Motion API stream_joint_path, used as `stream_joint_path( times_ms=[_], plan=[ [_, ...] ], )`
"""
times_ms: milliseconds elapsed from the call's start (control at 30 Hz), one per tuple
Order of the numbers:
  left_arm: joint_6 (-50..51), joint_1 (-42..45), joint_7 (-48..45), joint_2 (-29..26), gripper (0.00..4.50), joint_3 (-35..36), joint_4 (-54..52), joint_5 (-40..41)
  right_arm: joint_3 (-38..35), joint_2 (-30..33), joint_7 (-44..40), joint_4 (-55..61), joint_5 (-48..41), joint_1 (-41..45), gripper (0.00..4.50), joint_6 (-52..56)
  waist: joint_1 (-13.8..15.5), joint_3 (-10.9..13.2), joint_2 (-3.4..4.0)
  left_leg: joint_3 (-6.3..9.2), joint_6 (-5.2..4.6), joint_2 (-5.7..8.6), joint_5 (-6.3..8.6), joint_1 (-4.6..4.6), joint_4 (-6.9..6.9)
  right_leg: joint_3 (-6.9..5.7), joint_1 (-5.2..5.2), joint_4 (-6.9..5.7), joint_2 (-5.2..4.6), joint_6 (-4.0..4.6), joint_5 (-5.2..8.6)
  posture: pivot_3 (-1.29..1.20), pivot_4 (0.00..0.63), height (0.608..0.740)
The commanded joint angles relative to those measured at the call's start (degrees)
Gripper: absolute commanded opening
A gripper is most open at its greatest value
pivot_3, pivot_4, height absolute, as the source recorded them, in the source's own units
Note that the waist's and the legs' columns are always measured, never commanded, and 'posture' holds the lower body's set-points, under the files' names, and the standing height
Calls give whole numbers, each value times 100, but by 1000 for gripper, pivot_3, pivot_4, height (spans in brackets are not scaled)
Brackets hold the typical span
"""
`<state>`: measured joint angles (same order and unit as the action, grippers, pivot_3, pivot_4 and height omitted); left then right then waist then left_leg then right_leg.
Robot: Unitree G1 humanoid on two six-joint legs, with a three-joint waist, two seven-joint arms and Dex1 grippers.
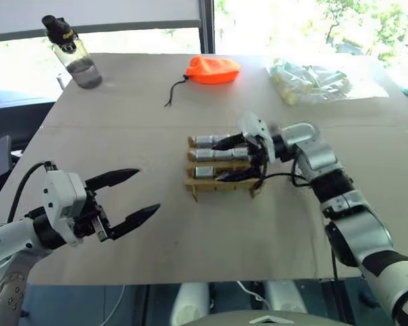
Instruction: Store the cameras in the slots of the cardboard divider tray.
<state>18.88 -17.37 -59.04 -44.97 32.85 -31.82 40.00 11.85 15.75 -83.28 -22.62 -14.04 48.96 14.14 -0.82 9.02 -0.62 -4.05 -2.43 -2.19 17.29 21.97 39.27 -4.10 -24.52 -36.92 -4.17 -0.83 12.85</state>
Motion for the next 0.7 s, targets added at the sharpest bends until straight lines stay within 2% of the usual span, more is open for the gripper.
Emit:
stream_joint_path(
  times_ms=[33, 133, 300, 467, 700],
  plan=[
    [25, 258, -99, -144, 4500, -184, 17, 109, -571, 576, 450, 1747, -557, -501, 4467, 841, 15, 1, 2, 0, 0, 0, 0, 0, -1, -1, -1, -1, 0, 0, 0, 0, 150, 726],
    [44, 583, -173, -198, 4500, -461, 124, 116, -1027, 1184, 890, 2473, -674, -1048, 4467, 1135, 52, 0, 1, 2, 0, 2, 0, 0, 0, -7, -1, -2, 5, 0, 0, 0, 150, 726],
    [16, 1098, -333, -247, 4500, -911, 388, 42, -1638, 1957, 1323, 2798, -752, -1762, 4467, 1190, 26, -1, -1, -13, -2, 6, -1, -9, 1, -11, 2, -2, 19, -1, 0, 0, 150, 726],
    [-15, 1775, -623, -324, 4500, -1374, 796, -24, -1887, 2750, 1310, 2228, -274, -2464, 4467, 60, 39, 0, -2, -13, -3, 5, -1, -10, 0, -10, 2, -3, 32, -2, 1, 0, 150, 726],
    [-85, 2232, -799, -262, 4500, -1749, 985, -96, -1863, 3239, 1441, 1210, 70, -2463, 4467, -571, 23, 2, -6, -23, -4, 1, -1, -16, 1, 14, 2, -2, 46, -4, 1, 0, 150, 726]
  ],
)
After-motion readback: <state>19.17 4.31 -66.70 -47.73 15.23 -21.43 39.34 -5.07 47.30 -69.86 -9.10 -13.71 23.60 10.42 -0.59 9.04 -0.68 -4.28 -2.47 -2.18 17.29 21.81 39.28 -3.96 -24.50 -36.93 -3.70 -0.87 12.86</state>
